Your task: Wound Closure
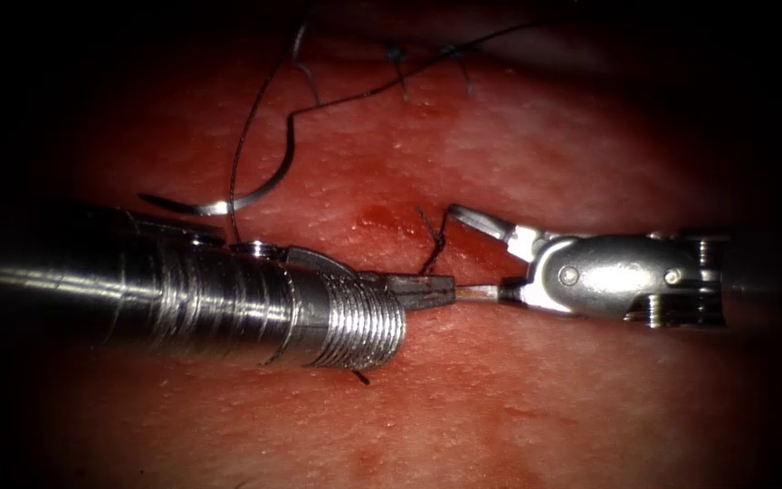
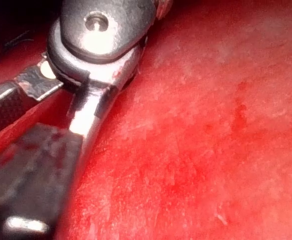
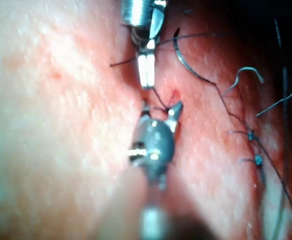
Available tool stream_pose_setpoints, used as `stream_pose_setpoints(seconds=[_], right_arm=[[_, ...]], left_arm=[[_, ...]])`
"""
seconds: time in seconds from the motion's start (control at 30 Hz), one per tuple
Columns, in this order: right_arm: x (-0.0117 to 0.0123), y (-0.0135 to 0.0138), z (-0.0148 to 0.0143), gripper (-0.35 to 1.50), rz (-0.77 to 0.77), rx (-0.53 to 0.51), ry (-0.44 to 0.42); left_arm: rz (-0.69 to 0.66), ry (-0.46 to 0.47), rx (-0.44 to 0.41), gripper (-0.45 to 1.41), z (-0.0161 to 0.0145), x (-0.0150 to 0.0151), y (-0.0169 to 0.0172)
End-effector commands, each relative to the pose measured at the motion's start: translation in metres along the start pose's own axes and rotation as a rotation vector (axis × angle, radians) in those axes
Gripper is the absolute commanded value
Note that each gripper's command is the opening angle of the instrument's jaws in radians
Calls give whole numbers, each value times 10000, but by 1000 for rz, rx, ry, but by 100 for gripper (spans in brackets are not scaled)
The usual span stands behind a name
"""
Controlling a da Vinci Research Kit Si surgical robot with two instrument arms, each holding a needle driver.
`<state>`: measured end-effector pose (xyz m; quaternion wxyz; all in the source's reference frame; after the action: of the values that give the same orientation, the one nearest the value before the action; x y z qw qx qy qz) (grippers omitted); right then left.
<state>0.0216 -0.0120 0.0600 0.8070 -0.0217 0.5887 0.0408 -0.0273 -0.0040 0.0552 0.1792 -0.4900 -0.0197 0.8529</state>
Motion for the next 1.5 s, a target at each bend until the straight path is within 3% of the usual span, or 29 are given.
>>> stream_pose_setpoints(seconds=[0.03, 0.77, 1.23, 1.33, 1.37, 1.4, 1.5], right_arm=[[1, -2, 13, 54, -8, -1, 2], [12, 1, 63, 51, -84, -26, 34], [14, -6, 76, 49, -97, -5, 61], [13, -7, 76, 32, -101, 0, 65], [12, -8, 76, 15, -102, -1, 63], [12, -9, 76, -28, -104, -8, 58], [8, -17, 79, -35, -110, -82, -6]], left_arm=[[-1, 2, 0, -45, 8, 0, 0], [-2, 9, -5, -45, 8, 1, 2], [-6, 17, -12, -45, 6, 4, -2], [-6, 18, -14, -45, 6, 5, -2], [-6, 18, -14, -45, 6, 5, -1], [-6, 18, -14, -45, 5, 5, -1], [-6, 18, -14, -45, 4, 6, 1]])
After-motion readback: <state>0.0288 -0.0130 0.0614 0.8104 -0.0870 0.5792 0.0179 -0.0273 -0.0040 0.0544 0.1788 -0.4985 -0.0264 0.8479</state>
